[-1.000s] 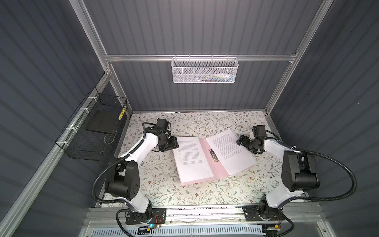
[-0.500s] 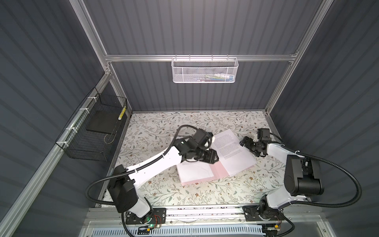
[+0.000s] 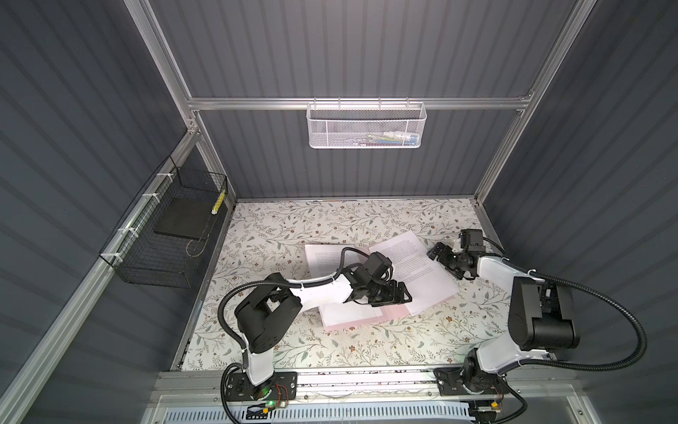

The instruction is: Put the files into the folder

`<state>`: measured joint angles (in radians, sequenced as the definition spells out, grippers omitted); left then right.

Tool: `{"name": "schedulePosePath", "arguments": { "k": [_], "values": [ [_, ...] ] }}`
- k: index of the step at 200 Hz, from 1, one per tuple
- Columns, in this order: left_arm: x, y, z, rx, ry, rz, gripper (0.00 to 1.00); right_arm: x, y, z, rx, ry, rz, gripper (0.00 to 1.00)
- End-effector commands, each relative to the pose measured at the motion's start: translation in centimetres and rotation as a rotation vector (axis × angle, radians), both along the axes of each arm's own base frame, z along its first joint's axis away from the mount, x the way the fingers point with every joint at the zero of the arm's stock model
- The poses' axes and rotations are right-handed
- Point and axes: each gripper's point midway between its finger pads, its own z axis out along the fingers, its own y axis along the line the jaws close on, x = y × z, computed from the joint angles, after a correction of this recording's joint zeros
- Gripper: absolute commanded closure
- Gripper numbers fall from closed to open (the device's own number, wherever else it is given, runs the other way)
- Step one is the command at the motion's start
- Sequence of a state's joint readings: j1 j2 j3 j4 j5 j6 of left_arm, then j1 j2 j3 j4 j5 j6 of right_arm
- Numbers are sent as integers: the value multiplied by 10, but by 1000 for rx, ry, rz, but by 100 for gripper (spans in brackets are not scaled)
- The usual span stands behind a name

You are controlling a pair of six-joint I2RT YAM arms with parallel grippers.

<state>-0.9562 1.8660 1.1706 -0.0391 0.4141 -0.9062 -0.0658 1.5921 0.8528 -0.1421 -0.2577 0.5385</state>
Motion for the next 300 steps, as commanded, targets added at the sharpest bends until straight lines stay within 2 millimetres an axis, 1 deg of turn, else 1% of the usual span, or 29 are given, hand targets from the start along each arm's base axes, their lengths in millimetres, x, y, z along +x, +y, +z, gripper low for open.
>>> {"name": "schedulePosePath", "arguments": {
  "k": [1,16,39,62,81,94,109,129,137,145,153,166,174,188,198,206,224,243,260,282,300],
  "values": [
    [33,-11,3,-91,16,89,16,-3,-1,4,12,-6,-9,2],
    [53,-9,2,-124,16,128,16,-2,-1,9,19,-15,-12,3],
    [83,-7,12,-192,6,161,16,-1,-2,13,16,-24,-13,3],
    [116,6,17,-230,6,233,16,-2,-3,12,8,-19,-13,3],
    [140,13,16,-250,24,271,16,-3,-4,13,7,-21,-11,2],
    [153,14,16,-275,40,288,16,-4,-4,13,6,-22,-12,2],
    [169,18,7,-268,58,308,16,-5,-4,12,8,-20,-9,2],
    [180,24,7,-282,61,327,17,-6,-11,13,-26,-16,-24,2],
    [180,27,11,-279,50,318,17,-5,-16,13,-48,-11,-36,1],
    [177,28,20,-284,32,295,18,-5,-22,12,-58,-6,-48,1],
    [170,31,28,-266,10,264,18,-3,-27,9,-60,4,-63,1],
    [156,42,37,-213,-31,226,17,-1,-33,3,-72,30,-65,2],
    [145,53,38,-179,-40,216,17,1,-33,0,-78,42,-58,2],
    [128,72,33,-109,-49,212,16,4,-33,-5,-73,52,-56,2],
    [118,82,31,-77,-54,202,16,6,-32,-10,-60,68,-59,2],
    [111,87,27,-61,-53,191,15,8,-31,-14,-48,78,-61,2],
    [98,98,8,6,-29,168,15,12,-30,-18,-32,89,-64,3],
    [90,99,-14,37,20,140,15,15,-32,-21,-26,119,-83,3],
    [85,101,-34,63,60,133,15,13,-29,-24,14,147,-106,2],
    [79,106,-52,88,86,127,15,9,-32,-22,1,154,-115,2],
    [72,113,-65,121,99,122,15,8,-36,-14,-28,144,-112,1]
  ]
}}
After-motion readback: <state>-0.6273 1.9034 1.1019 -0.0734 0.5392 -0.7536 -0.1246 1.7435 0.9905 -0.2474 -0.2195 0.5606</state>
